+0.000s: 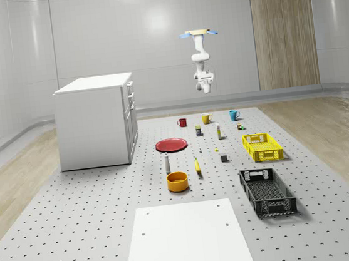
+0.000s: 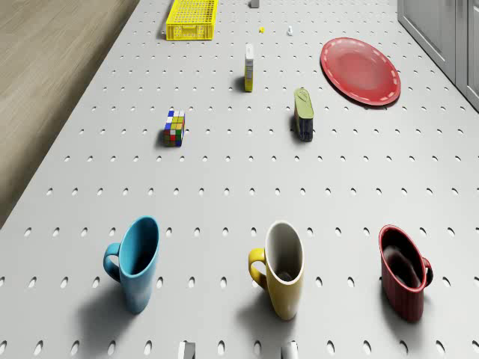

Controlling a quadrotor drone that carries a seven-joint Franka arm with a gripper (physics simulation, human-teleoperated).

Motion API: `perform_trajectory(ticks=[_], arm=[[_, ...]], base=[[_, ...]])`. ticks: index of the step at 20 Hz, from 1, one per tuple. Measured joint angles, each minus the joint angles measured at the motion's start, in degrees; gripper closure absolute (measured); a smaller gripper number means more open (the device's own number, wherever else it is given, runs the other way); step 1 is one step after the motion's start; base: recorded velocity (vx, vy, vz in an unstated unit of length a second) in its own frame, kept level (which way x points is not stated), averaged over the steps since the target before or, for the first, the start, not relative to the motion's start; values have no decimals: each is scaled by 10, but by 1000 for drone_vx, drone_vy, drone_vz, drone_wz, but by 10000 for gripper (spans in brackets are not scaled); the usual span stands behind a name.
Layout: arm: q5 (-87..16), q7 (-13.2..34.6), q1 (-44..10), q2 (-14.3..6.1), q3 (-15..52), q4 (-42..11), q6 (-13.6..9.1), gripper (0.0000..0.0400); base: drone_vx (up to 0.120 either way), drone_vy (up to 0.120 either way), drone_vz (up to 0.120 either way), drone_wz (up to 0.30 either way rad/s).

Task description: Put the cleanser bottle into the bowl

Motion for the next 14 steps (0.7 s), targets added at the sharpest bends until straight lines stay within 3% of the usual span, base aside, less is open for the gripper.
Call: perform_trajectory(ticks=[10, 14], arm=[[1, -1, -2, 31, 1, 118, -83, 0], [1, -1, -3, 42, 2, 148, -100, 0]], base=[[0, 0, 0, 0], [0, -120, 0, 0]])
